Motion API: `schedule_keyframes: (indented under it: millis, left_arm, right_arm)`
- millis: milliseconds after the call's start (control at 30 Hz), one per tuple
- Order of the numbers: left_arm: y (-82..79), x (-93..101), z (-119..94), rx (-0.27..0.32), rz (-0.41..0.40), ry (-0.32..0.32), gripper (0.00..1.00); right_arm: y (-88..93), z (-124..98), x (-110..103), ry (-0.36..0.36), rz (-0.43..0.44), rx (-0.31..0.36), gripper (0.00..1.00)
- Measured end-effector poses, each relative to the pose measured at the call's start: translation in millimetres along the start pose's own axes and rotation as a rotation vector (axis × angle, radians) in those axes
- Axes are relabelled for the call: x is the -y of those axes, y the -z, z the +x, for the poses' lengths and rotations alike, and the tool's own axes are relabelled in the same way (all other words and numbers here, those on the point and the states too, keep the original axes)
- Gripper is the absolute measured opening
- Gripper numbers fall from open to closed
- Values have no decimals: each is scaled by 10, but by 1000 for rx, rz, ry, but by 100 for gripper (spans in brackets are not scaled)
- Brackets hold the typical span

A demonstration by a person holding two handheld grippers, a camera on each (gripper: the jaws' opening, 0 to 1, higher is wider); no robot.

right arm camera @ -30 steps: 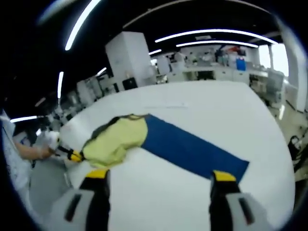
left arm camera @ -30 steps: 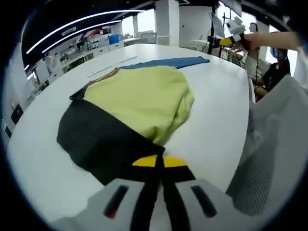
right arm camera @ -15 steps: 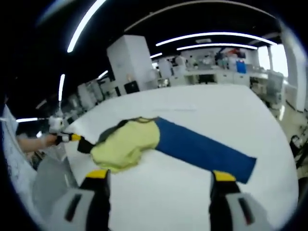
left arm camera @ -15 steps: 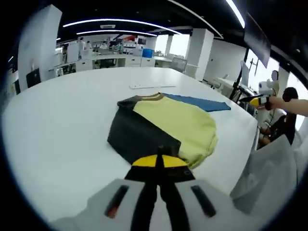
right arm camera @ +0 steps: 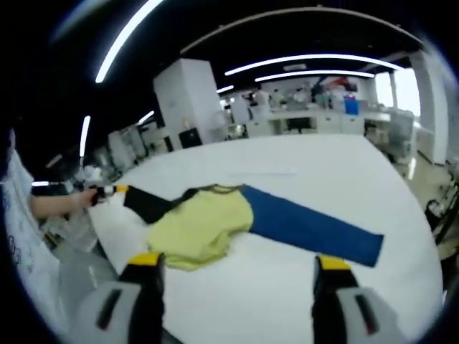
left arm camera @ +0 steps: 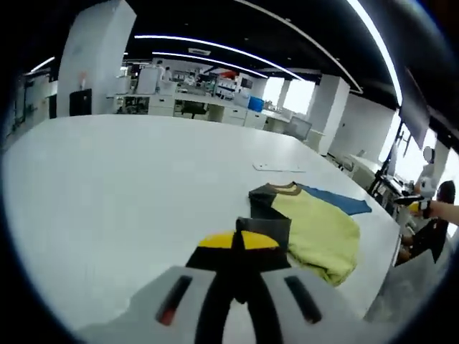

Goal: Fold the garment on the visible template until the final outline fits inside the template.

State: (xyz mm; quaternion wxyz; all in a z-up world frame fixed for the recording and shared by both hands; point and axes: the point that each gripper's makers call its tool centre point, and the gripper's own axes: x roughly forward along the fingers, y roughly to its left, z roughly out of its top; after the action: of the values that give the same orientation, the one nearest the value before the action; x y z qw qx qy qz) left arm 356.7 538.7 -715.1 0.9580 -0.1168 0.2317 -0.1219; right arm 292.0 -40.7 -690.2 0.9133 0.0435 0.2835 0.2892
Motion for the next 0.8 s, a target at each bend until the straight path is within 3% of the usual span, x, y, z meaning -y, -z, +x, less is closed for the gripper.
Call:
schedule_keyframes:
  millis: [300,367,800]
  left_arm:
    - [-58,-683,137,28,-66,-68,0]
    - [-20,-706,78,32,-77,-81,0]
    - [186,-1661,66,-3,-142,-204,0]
  right_arm:
    - [35,43,-201,38,-2,-13,85]
    - [29,56,-223,46,20,-2,85]
    - [90,311,-469,60,42,-20,85]
